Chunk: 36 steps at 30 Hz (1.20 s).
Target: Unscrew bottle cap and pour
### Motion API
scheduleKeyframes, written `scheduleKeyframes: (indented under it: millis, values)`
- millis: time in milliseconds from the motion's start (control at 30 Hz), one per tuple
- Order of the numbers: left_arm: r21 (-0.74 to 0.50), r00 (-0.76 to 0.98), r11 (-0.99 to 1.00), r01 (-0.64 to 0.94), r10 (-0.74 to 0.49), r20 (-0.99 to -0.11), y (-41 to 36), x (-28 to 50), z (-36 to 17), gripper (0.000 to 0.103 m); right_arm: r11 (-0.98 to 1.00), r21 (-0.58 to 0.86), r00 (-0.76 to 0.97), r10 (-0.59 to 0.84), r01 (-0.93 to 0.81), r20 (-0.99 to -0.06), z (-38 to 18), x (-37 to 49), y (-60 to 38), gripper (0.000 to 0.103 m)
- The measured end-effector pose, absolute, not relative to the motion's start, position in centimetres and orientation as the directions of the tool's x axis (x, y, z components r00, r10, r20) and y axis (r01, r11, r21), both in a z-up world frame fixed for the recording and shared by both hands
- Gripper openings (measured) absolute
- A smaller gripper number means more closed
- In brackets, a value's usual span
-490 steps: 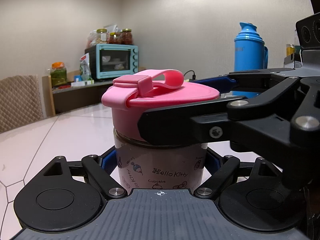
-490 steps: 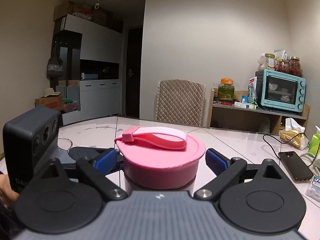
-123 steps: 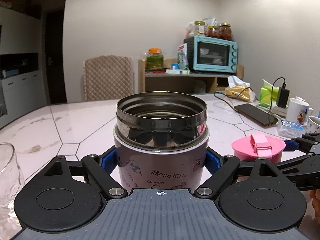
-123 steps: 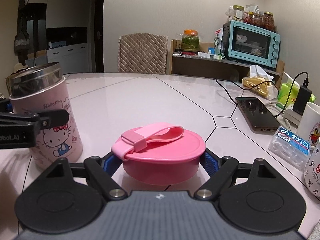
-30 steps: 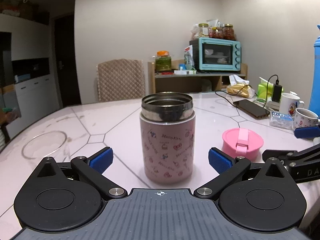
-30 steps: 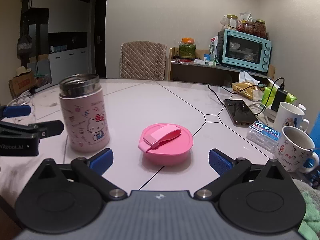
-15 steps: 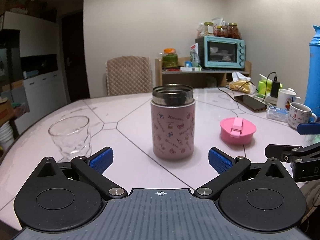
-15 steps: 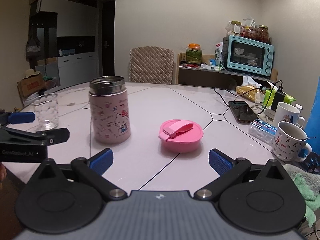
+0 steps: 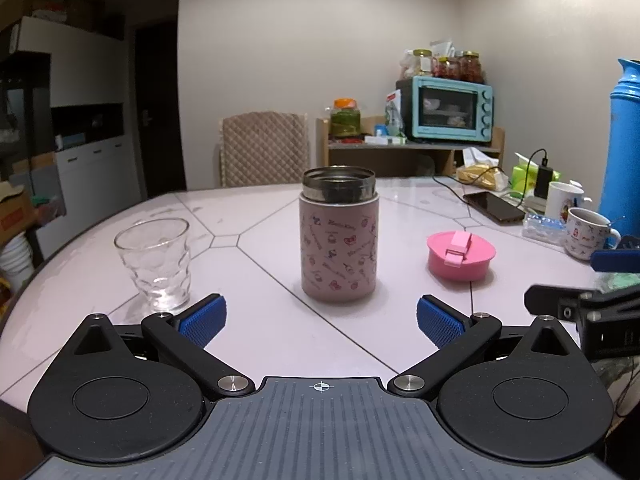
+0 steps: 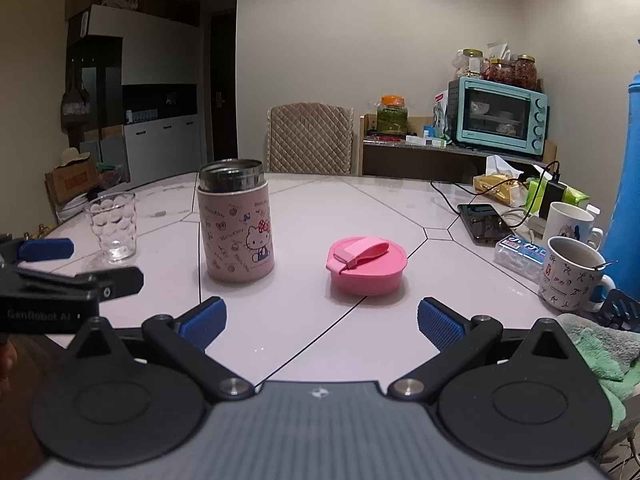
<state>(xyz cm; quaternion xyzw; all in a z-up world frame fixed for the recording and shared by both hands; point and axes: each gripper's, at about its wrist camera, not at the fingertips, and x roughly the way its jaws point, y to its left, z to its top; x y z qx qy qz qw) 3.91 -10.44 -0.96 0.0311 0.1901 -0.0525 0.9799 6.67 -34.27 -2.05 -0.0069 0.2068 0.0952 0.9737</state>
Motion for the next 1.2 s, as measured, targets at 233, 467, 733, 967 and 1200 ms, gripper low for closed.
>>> scheduleKeyframes:
  millis: [233, 467, 733, 967, 1200]
  values:
    - [0.029, 0.924, 0.994, 0.106, -0.088, -0.373, -10.05, 3.17, -0.93, 0.103, 0.98, 0.029, 0.893, 0.189, -0.194, -0.408, -2.21, 6.51, -34.23, 0.103]
    - [0.017, 0.923, 0.995, 0.102, -0.088, -0.373, -9.81, 3.07, -1.03, 0.103, 0.979, 0.033, 0.89, 0.196, -0.2, -0.411, -2.38, 6.34, -34.19, 0.103]
    - [0.009, 0.922, 0.995, 0.104, -0.093, -0.377, -9.88, 2.91, -1.23, 0.103, 0.978, 0.04, 0.888, 0.201, -0.203, -0.413, -2.5, 6.2, -34.2, 0.103]
    - [0.008, 0.92, 0.995, 0.1, -0.089, -0.382, -9.75, 2.87, -1.42, 0.103, 0.976, 0.041, 0.885, 0.209, -0.212, -0.417, -2.7, 6.18, -34.14, 0.103]
    - [0.008, 0.918, 0.995, 0.095, -0.085, -0.387, -9.57, 2.86, -1.68, 0.103, 0.976, 0.042, 0.884, 0.211, -0.214, -0.417, -2.85, 6.1, -34.29, 0.103]
